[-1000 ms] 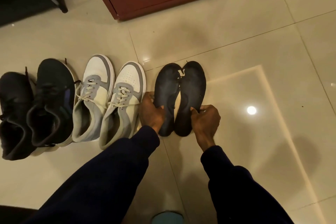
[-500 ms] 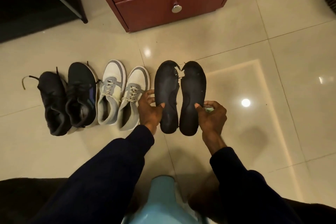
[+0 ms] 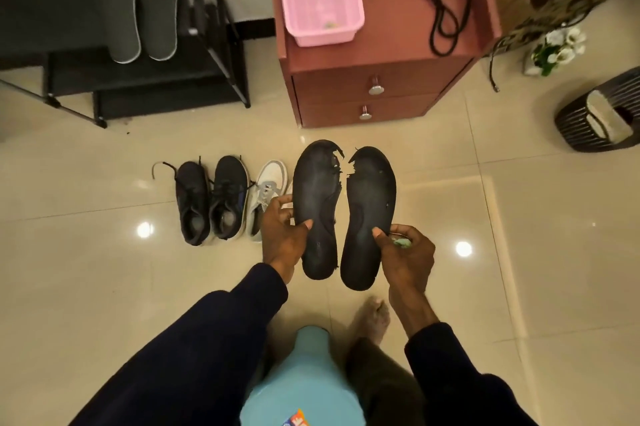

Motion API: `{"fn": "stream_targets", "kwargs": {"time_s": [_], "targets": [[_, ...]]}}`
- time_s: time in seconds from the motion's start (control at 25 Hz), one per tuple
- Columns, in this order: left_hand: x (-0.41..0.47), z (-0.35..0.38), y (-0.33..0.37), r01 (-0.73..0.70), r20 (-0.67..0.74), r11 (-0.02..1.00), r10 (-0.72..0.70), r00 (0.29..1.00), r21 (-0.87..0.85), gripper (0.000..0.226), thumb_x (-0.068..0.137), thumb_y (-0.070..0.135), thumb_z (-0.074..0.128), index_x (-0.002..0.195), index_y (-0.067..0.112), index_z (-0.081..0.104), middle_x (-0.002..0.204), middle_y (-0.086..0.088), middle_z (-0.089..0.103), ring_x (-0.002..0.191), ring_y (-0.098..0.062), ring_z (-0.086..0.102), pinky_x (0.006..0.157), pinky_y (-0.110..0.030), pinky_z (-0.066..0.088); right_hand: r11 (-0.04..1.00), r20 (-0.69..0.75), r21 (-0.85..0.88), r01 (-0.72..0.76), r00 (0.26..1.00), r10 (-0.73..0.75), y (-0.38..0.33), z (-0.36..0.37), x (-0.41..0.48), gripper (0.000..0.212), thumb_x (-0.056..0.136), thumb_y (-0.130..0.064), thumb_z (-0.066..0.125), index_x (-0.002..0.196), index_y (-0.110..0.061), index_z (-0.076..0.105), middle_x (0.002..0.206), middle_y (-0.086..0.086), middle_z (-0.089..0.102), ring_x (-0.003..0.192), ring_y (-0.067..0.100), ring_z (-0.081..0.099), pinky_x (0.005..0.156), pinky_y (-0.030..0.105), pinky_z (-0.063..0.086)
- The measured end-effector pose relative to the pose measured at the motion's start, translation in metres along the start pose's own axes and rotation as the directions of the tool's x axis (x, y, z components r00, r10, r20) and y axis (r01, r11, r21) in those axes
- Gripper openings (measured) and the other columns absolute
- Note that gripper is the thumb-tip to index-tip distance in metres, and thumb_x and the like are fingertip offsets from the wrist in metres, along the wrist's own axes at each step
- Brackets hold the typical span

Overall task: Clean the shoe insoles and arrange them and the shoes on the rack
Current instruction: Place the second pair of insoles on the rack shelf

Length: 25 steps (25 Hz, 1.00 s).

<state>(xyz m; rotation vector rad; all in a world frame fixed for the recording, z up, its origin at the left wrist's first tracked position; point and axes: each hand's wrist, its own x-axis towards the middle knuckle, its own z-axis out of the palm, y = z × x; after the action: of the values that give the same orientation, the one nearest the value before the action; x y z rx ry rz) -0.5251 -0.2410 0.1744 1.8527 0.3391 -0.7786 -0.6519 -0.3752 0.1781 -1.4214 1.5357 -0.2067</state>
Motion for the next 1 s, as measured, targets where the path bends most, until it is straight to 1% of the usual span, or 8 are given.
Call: {"fn": "stream_targets", "kwargs": {"time_s": [0.2,0.32,0.48,0.64,0.72,0.84,0.92,1.0], "targets": [[-0.026,-0.052,0.052,-0.035,-0.088,0.998,0.03,0.996,-0.057,0.054,0.086,-0.004,0.077,0.131,0.017,0.056,0.119,-0.001,0.066,0.108,-0.018,0.066,0.068,-0.014,0.057,0.999,0.104,0.024,0.044,0.994,-0.046,-0.067,0.003,-0.04,0.024,0.079,-0.021,0.083,0.098,-0.014,0.071,0.095,0.002,0.071,0.084,0.02,0.067,0.079,0.033,0.059],[-0.032,-0.083,0.07,-0.035,-0.139,0.995,0.022,0.99,-0.091,0.055,0.085,-0.005,0.077,0.131,0.016,0.056,0.12,-0.004,0.068,0.104,-0.017,0.069,0.068,-0.013,0.057,0.996,0.168,0.015,0.088,0.982,-0.09,-0.097,0.016,-0.057,0.022,0.08,-0.02,0.083,0.097,-0.014,0.071,0.092,0.0,0.071,0.082,0.018,0.067,0.072,0.026,0.057],[-0.017,-0.131,0.092,-0.041,-0.175,0.989,0.016,0.984,-0.14,0.054,0.083,-0.005,0.079,0.124,0.022,0.056,0.123,-0.006,0.068,0.11,-0.023,0.068,0.084,-0.025,0.059,0.992,0.218,0.005,0.128,0.968,-0.126,-0.136,0.054,-0.085,0.022,0.08,-0.02,0.083,0.098,-0.014,0.071,0.091,-0.001,0.071,0.081,0.015,0.067,0.071,0.022,0.055],[-0.005,-0.18,0.11,-0.017,-0.154,0.982,-0.012,0.988,-0.186,0.054,0.084,-0.004,0.078,0.128,0.019,0.056,0.12,-0.004,0.069,0.105,-0.02,0.07,0.096,-0.04,0.059,0.99,0.236,-0.017,0.137,0.963,-0.129,-0.163,0.092,-0.113,0.019,0.079,-0.019,0.083,0.093,-0.016,0.072,0.089,-0.001,0.072,0.081,0.019,0.069,0.071,0.025,0.055],[0.006,-0.21,0.117,-0.027,-0.158,0.982,-0.003,0.987,-0.185,0.055,0.083,-0.005,0.079,0.13,0.016,0.057,0.119,-0.006,0.071,0.106,-0.022,0.071,0.097,-0.047,0.059,0.991,0.237,-0.012,0.132,0.963,-0.125,-0.178,0.113,-0.129,0.017,0.079,-0.018,0.083,0.091,-0.017,0.071,0.089,-0.002,0.072,0.081,0.018,0.068,0.072,0.027,0.056],[0.031,-0.26,0.133,-0.029,-0.215,0.976,-0.018,0.976,-0.214,0.056,0.083,-0.007,0.078,0.129,0.017,0.057,0.117,-0.008,0.071,0.105,-0.027,0.072,0.091,-0.056,0.06,0.989,0.265,0.016,0.146,0.953,-0.145,-0.209,0.156,-0.15,0.017,0.079,-0.017,0.083,0.091,-0.017,0.071,0.087,-0.004,0.071,0.079,0.014,0.066,0.064,0.016,0.05],[0.042,-0.284,0.143,-0.021,-0.231,0.974,-0.033,0.972,-0.227,0.055,0.084,-0.007,0.077,0.128,0.019,0.057,0.118,-0.01,0.07,0.104,-0.029,0.072,0.09,-0.056,0.06,0.988,0.287,0.008,0.152,0.946,-0.148,-0.226,0.181,-0.158,0.017,0.079,-0.018,0.083,0.09,-0.018,0.071,0.086,-0.006,0.07,0.077,0.009,0.066,0.06,0.011,0.047],[0.055,-0.302,0.154,-0.024,-0.241,0.972,-0.034,0.97,-0.234,0.055,0.085,-0.008,0.077,0.128,0.019,0.056,0.12,-0.011,0.069,0.105,-0.03,0.071,0.09,-0.054,0.06,0.989,0.309,0.008,0.148,0.94,-0.144,-0.236,0.207,-0.157,0.017,0.078,-0.019,0.084,0.089,-0.018,0.072,0.086,-0.005,0.072,0.079,0.012,0.068,0.066,0.017,0.052]]}}
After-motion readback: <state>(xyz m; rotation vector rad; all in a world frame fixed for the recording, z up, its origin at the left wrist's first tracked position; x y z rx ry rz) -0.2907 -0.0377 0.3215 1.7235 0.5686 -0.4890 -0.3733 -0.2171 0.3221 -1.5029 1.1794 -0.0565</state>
